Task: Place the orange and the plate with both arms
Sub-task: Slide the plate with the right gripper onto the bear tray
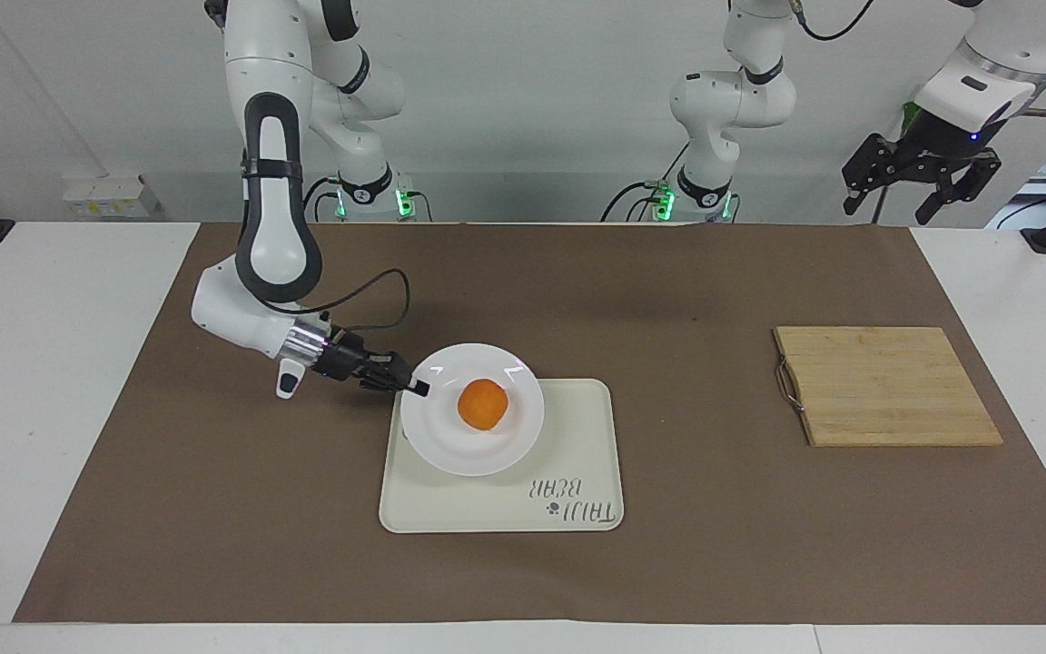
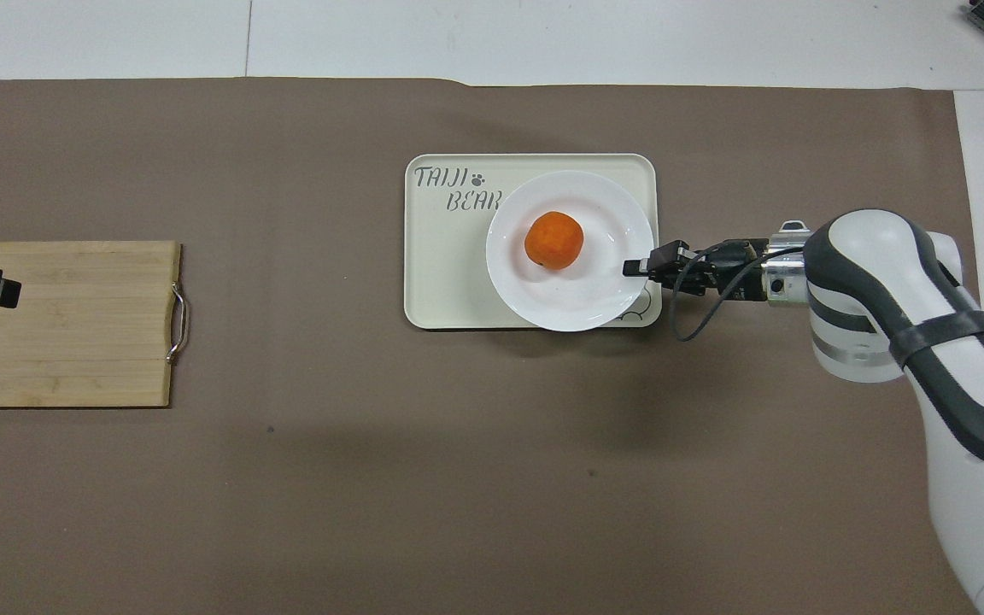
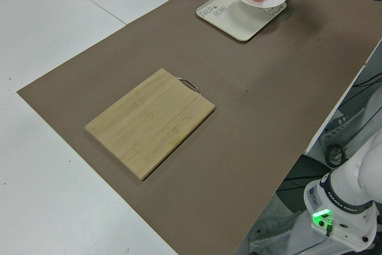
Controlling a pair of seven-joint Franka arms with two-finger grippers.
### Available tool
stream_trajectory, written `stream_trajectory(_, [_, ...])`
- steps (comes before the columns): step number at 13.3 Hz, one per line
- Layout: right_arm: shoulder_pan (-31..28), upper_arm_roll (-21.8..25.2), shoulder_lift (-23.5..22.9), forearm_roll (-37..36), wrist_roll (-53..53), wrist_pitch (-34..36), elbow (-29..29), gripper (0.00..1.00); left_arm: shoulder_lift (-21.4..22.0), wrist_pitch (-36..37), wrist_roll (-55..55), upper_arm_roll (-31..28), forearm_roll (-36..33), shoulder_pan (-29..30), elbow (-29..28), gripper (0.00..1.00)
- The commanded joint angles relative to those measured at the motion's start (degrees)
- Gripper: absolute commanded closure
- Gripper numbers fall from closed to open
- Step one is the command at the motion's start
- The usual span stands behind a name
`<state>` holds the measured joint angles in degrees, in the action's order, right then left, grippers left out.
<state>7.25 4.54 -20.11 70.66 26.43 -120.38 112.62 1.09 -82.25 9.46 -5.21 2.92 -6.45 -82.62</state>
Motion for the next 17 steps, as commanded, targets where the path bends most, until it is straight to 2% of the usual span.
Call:
stream_trajectory(1, [1.8,-0.4,-3.2,1.8,-2.5,-1.7,-3.2,1.00,0.7,0.4,-0.6,0.2,-1.0,0.2,-0.2,0.00])
stream_trajectory(3, [2.8,-0.4,-4.3,2.6,-2.6,-1.8,-5.2,1.00,0.7,0.4,-0.6,0.2,-1.0,0.2,-0.1,0.00])
stream_trajectory(17, [4.4,-0.4,-6.2,-0.3,1.1,-4.3,-4.7,1.00,0.7,0.4,-0.6,0.2,-1.0,0.2,-0.2,0.00])
